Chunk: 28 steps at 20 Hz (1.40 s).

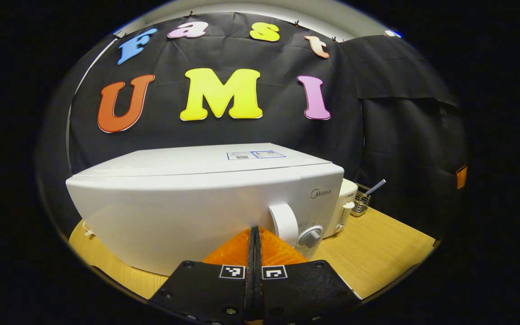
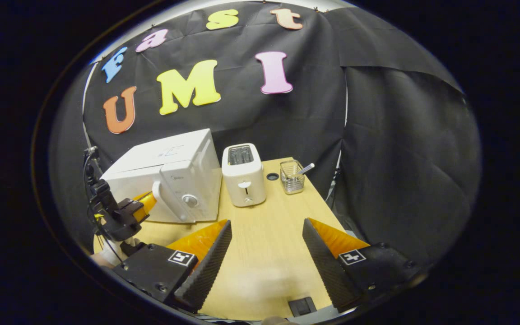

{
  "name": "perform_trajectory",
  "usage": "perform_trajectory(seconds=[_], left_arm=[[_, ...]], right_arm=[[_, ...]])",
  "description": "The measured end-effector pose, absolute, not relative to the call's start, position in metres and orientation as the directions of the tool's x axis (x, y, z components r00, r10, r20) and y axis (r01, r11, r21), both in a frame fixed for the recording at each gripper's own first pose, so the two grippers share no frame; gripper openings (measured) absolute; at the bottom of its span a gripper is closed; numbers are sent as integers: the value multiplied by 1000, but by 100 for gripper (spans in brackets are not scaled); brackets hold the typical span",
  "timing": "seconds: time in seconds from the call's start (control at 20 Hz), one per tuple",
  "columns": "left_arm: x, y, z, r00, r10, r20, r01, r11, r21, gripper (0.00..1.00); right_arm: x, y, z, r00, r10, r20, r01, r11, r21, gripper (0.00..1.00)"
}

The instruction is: Open the microwave oven with the left hand, put the food in, and close the microwave oven.

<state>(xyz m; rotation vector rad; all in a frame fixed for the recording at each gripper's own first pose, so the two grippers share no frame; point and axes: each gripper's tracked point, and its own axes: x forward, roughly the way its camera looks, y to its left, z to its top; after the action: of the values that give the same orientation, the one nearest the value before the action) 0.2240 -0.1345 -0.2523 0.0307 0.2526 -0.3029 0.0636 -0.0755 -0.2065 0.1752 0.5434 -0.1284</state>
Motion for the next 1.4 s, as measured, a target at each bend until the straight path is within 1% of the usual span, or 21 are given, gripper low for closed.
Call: perform_trajectory(seconds=[0.05,0.15,0.2,0.35,0.6,0.8,0.85,0.9,0.95,1.0,1.05,1.1,1.15,1.2,1.3,1.35,1.4], left_arm=[[222,-133,-252,927,-293,-234,293,955,-32,0],[223,-137,-251,925,-292,-245,290,956,-45,0],[224,-137,-250,928,-286,-239,286,958,-37,0],[219,-132,-254,926,-265,-269,269,963,-20,0],[188,-116,-233,935,-227,-274,242,970,22,0],[151,-99,-205,950,-156,-271,170,985,28,0],[140,-95,-196,953,-142,-269,152,988,18,0],[130,-94,-190,954,-133,-270,140,990,8,0],[117,-94,-182,954,-128,-272,132,991,-5,4],[104,-94,-173,954,-127,-273,127,992,-18,24],[93,-89,-163,960,-100,-260,99,995,-14,52],[84,-81,-151,967,-71,-243,72,997,-2,80],[74,-76,-141,970,-50,-238,56,998,17,88],[64,-70,-131,974,-26,-225,36,998,42,92],[47,-65,-103,982,-23,-189,36,997,64,93],[40,-67,-86,986,-48,-161,59,996,64,93],[33,-67,-73,988,-64,-142,74,995,70,93]], right_arm=[[63,-77,-206,849,-77,-522,169,977,130,100],[63,-76,-204,853,-74,-516,161,979,127,100],[62,-75,-204,853,-71,-517,156,980,124,100],[64,-76,-200,861,-67,-504,149,981,123,100],[76,-71,-190,885,-29,-465,94,989,117,100],[88,-63,-176,908,39,-417,10,993,115,100],[91,-57,-171,913,70,-401,-23,992,123,91],[93,-55,-168,915,97,-392,-52,991,126,100],[95,-51,-167,914,126,-385,-82,988,127,100],[97,-49,-163,915,153,-374,-111,985,131,100],[98,-46,-157,916,175,-360,-133,981,138,92],[98,-45,-152,920,189,-345,-147,979,143,100],[98,-46,-144,925,191,-328,-151,978,145,100],[97,-45,-136,931,194,-310,-153,977,152,100],[89,-41,-116,945,185,-271,-144,976,163,100],[84,-42,-105,955,165,-247,-128,979,158,100],[78,-42,-94,962,149,-228,-116,981,153,90]])
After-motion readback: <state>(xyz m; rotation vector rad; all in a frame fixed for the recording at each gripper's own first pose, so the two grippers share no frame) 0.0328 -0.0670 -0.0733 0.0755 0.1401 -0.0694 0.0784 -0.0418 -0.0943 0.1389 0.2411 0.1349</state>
